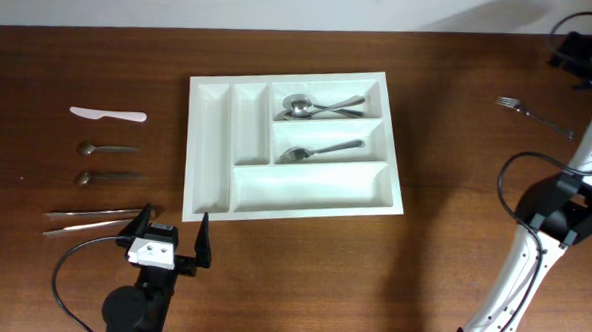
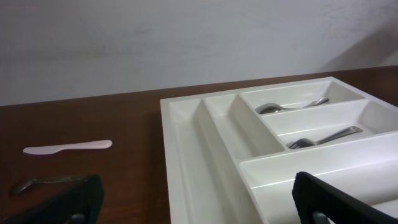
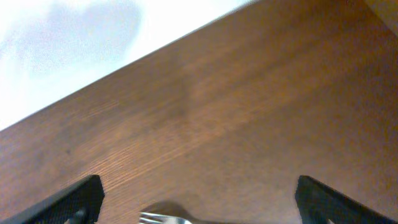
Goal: Pack container
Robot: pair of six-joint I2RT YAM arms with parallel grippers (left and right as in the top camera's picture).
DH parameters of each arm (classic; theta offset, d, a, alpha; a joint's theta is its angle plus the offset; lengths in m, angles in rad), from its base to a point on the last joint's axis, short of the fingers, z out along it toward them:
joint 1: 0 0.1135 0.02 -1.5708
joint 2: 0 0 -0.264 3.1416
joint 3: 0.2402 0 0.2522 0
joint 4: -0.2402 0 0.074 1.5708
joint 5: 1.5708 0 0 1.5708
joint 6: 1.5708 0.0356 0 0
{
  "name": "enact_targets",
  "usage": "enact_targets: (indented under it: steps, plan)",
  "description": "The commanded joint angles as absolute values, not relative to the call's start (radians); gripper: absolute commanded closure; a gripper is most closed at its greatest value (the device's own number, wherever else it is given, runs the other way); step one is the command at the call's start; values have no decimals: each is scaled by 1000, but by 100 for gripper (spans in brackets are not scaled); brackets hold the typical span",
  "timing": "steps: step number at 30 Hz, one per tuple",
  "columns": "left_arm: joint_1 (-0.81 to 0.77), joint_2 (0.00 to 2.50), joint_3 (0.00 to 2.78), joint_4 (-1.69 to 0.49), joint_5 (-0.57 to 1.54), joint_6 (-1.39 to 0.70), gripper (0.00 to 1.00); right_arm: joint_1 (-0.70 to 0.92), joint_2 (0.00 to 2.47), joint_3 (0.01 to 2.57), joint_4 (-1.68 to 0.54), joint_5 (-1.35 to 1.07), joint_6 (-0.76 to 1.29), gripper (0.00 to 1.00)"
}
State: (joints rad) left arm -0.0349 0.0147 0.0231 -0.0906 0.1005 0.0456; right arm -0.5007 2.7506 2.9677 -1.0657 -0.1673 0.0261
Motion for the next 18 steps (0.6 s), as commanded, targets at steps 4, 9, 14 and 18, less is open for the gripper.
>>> enact_targets:
  steps: [4,9,14,18]
  plan:
    - [-30,6,19,-94,97,54,1,-484,2767,2961,-1035,-86,48,96]
    - [-30,6,19,-94,97,54,1,-484,2774,2959,-1024,-23,68,96]
    - [-30,6,19,-94,97,54,1,-484,2775,2909,-1023,-14,67,96]
    - [-30,6,19,-94,97,54,1,-484,2775,2846,-1019,-19,67,96]
